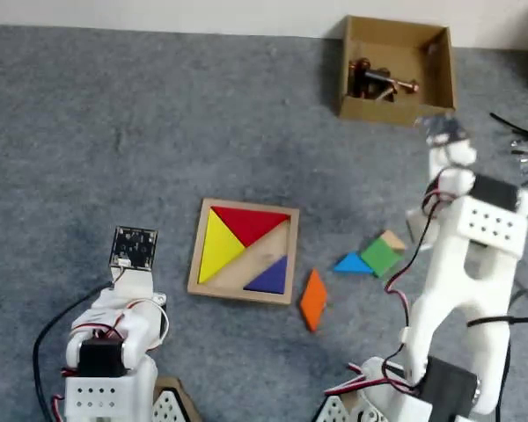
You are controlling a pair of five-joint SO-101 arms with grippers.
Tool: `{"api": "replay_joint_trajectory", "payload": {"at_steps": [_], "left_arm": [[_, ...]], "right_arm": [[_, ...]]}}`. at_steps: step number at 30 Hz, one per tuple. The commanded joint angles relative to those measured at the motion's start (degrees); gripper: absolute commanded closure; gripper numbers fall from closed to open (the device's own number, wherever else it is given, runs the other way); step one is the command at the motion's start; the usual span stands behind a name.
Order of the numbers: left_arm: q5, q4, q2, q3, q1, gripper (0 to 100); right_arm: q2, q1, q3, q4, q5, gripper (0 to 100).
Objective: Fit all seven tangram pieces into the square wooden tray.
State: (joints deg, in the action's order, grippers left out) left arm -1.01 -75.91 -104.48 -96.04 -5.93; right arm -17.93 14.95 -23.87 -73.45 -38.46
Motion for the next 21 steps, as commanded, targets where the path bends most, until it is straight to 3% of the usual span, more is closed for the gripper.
{"api": "replay_joint_trajectory", "payload": {"at_steps": [1,8,21], "left_arm": [[0.1,-0.2,-0.6,-1.0,0.7,99],[0.1,-0.2,-0.6,-1.0,0.7,99],[0.1,-0.2,-0.6,-1.0,0.7,99]], "right_arm": [[-2.7,-0.4,-5.5,9.9,-1.4,97.3],[-2.5,-6.5,-12.4,18.0,-1.4,77.9],[-2.5,-19.6,-20.4,21.3,-1.1,77.3]]}}
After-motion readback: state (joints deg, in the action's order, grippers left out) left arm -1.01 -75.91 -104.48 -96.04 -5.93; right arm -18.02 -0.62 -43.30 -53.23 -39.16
